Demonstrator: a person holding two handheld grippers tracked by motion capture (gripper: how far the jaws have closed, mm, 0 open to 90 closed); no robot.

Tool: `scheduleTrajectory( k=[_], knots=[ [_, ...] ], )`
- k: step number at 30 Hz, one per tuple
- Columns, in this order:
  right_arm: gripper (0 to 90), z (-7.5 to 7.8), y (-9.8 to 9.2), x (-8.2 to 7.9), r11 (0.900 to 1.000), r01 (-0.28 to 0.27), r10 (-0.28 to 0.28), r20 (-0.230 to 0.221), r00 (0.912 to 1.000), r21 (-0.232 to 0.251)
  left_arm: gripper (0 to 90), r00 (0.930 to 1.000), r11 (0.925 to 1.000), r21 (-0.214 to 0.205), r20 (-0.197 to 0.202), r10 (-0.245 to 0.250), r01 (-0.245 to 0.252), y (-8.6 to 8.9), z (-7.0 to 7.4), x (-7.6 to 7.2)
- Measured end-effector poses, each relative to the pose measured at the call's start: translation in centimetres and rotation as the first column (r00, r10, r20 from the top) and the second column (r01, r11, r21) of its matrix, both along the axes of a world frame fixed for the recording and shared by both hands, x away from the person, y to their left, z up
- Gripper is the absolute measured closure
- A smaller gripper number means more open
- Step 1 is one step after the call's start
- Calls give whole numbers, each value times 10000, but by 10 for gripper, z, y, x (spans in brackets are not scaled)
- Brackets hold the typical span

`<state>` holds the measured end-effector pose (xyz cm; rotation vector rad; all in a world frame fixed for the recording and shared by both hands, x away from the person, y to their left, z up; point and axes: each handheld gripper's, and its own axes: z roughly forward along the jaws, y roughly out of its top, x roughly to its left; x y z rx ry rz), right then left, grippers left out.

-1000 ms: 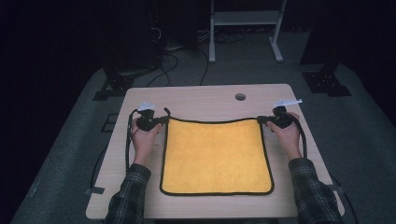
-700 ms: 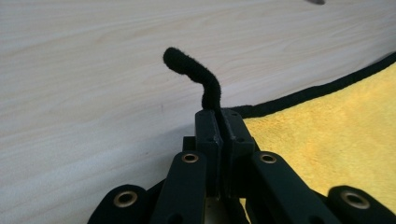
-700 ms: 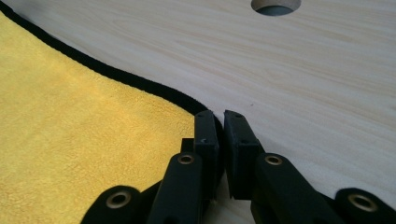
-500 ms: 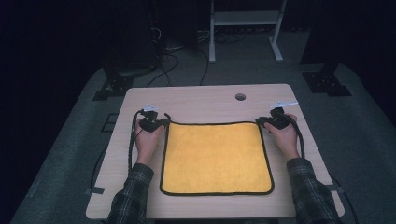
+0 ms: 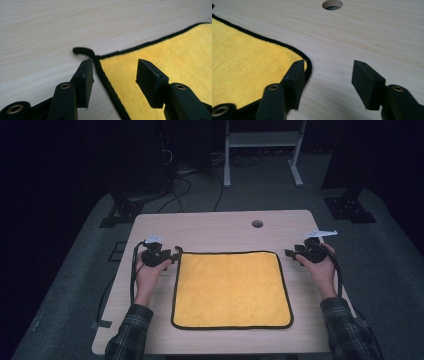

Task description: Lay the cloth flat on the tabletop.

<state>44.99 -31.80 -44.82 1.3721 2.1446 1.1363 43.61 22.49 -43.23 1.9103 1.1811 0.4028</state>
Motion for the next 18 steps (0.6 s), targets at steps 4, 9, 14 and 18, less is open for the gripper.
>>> scheduleTrajectory(
  k=[4, 9, 14, 18],
  knots=[
    [352, -3, -6, -14, 9995, 61, -62, -42, 10000, -308, 430, 10000, 9999, 110, 6, 3, -3, 1, 1, -13],
    [317, -9, -11, -32, 9965, 213, -241, -346, 9991, -807, 379, 9998, 9992, 355, -97, -165, 168, 2, -2, -29],
    [283, -14, -14, -47, 9947, 258, -303, -437, 9986, -997, 356, 9994, 9984, 466, -179, -301, 309, 1, -6, -43],
    [274, -18, -14, -56, 9921, 183, -254, -562, 9981, -1243, 345, 9990, 9973, 615, -207, -390, 402, 1, -9, -52]
  ],
)
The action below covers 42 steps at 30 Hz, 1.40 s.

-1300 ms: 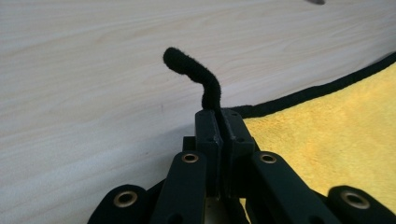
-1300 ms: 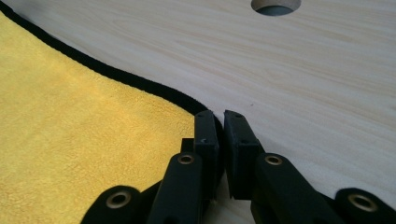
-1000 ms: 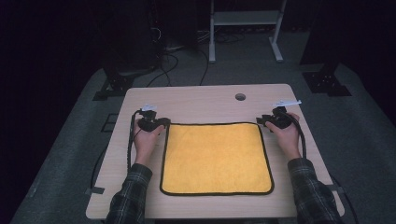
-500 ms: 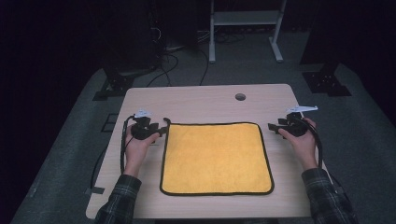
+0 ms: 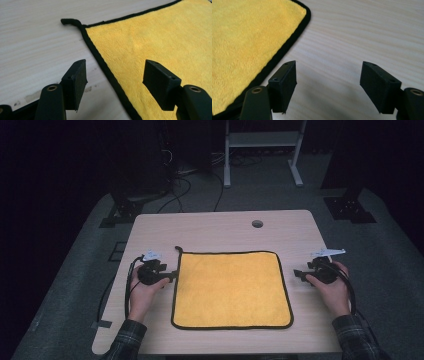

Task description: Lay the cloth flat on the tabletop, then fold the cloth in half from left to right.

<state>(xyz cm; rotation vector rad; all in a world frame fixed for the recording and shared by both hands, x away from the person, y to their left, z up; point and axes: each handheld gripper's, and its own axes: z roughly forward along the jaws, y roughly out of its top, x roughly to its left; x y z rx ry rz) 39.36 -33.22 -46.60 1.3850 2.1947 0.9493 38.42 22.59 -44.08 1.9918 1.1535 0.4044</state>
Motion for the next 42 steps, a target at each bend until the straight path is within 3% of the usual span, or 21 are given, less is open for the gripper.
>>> scheduleTrajectory(
  k=[10, 14, 20, 26, 33, 37, 42],
  knots=[
    [215, -10, -3, -14, 9997, -69, 60, -393, 9992, -220, 372, 9984, 9992, 389, -552, -96, 118, -7, -13, -15],
    [178, -13, -4, -20, 9991, -107, 100, -198, 9998, -408, 377, 9994, 9988, 491, -338, 12, 5, -10, -12, -17],
    [145, -20, -8, -28, 9999, -58, 62, 449, 9990, -92, 409, 9986, 9976, 695, -520, -37, 73, -14, -20, -18],
    [140, -20, -8, -28, 9999, -52, 56, 450, 9990, -104, 421, 9975, 9951, 986, -713, 13, 57, -17, -27, -18],
    [140, -20, -8, -28, 9999, -43, 47, 448, 9990, -102, 451, 9998, 9906, 1363, -168, -125, 147, -23, -31, -19],
    [140, -20, -8, -28, 9999, -37, 42, 445, 9990, -99, 541, 9997, 9931, 1155, 18, -230, 226, -22, -32, -22],
    [140, -20, -8, -28, 9999, -40, 45, 447, 9990, -101, 712, 9998, 9990, 447, 181, -25, 17, -19, -36, -25]
  ],
)
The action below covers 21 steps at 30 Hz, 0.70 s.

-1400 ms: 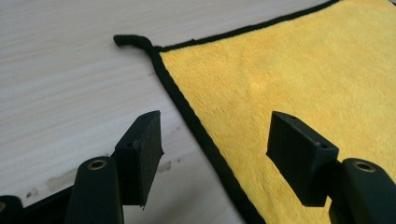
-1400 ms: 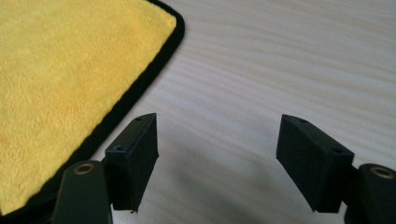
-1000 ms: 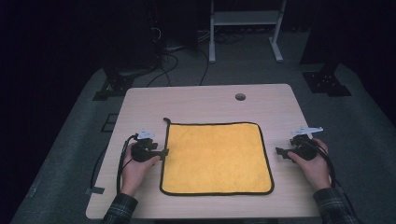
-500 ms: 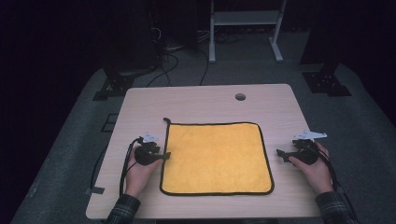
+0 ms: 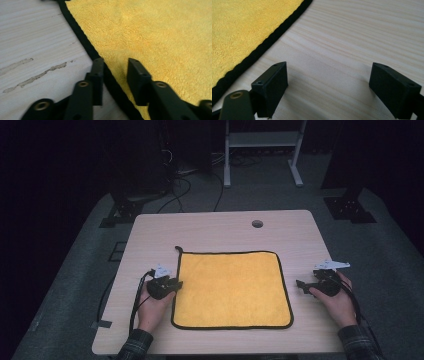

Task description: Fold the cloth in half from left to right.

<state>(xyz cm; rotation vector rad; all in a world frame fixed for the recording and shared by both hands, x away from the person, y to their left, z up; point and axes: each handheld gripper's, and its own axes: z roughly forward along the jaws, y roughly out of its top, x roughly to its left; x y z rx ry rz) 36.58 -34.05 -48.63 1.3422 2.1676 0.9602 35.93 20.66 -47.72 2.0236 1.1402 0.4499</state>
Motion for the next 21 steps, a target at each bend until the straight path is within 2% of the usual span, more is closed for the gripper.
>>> scheduleTrajectory(
  k=[4, 9, 13, 16, 18, 21],
  knots=[
    [140, 0, 0, 0, 10000, -2, 2, -1, 10000, 1, 802, 9996, 9966, -808, -241, 135, -154, 7, -3, 2],
    [140, 0, 0, 0, 10000, 2, -2, -1, 10000, 2, 859, 9993, 9949, -991, -331, 148, -180, 6, -3, 4],
    [140, 0, 0, 0, 10000, 3, -3, 0, 10000, 2, 863, 9985, 9913, -1306, -530, 112, -181, 9, -4, 5],
    [140, 0, 0, 0, 10000, 0, 0, 0, 10000, 0, 863, 9986, 9889, -1480, -524, 16, -93, 10, -3, 6],
    [140, 0, 0, 0, 10000, 0, 0, 0, 10000, 4, 863, 9988, 9832, -1827, -485, -79, -11, 11, 0, 6],
    [140, 0, 0, 0, 10000, 2, -2, 0, 10000, 2, 863, 9989, 9786, -2046, -366, -280, 199, 9, 5, 6]
  ],
)
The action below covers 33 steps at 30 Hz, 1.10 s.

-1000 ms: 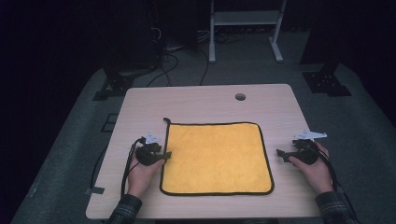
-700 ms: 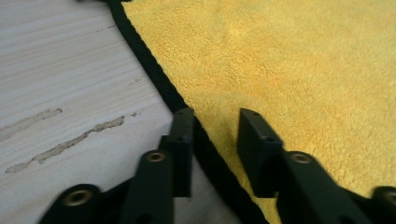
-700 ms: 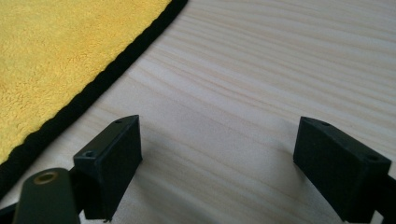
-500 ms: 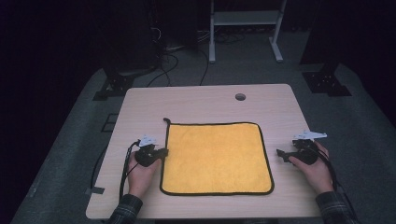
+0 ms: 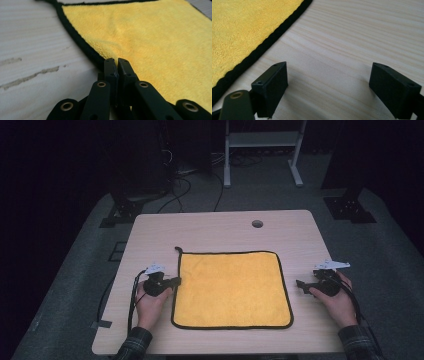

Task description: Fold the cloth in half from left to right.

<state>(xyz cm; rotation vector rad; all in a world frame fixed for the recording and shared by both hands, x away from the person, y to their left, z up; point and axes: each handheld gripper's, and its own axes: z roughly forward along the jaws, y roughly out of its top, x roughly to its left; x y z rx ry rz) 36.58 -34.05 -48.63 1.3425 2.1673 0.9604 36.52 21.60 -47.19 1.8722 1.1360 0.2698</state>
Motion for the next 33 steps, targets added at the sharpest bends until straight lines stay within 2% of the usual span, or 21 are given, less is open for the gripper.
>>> scheduleTrajectory(
  k=[7, 12, 16, 21, 24, 33],
  knots=[
    [140, 0, 0, 0, 10000, -3, 3, -2, 10000, -1, 863, 9989, 9966, -672, 71, -472, 475, -6, 6, 1],
    [140, 0, 0, 0, 10000, -3, 3, -2, 10000, -1, 863, 9974, 9876, -1398, 47, -719, 719, -12, 8, 5],
    [140, 0, 0, 0, 10000, 1, -1, -6, 10000, 1, 863, 9961, 9812, -1721, 54, -882, 878, -18, 11, 10],
    [140, 0, 0, 0, 10000, 12, -12, -20, 10000, 11, 862, 9920, 9751, -1824, 143, -1255, 1260, -31, 12, 15],
    [140, 0, 0, 0, 10000, 9, -9, -20, 10000, 9, 862, 9879, 9730, -1714, 153, -1542, 1545, -42, 12, 17],
    [140, 0, 0, 0, 10000, 20, -20, -15, 10000, 6, 863, 9795, 9630, -1793, 265, -1999, 2014, -67, 15, 25]
  ],
)
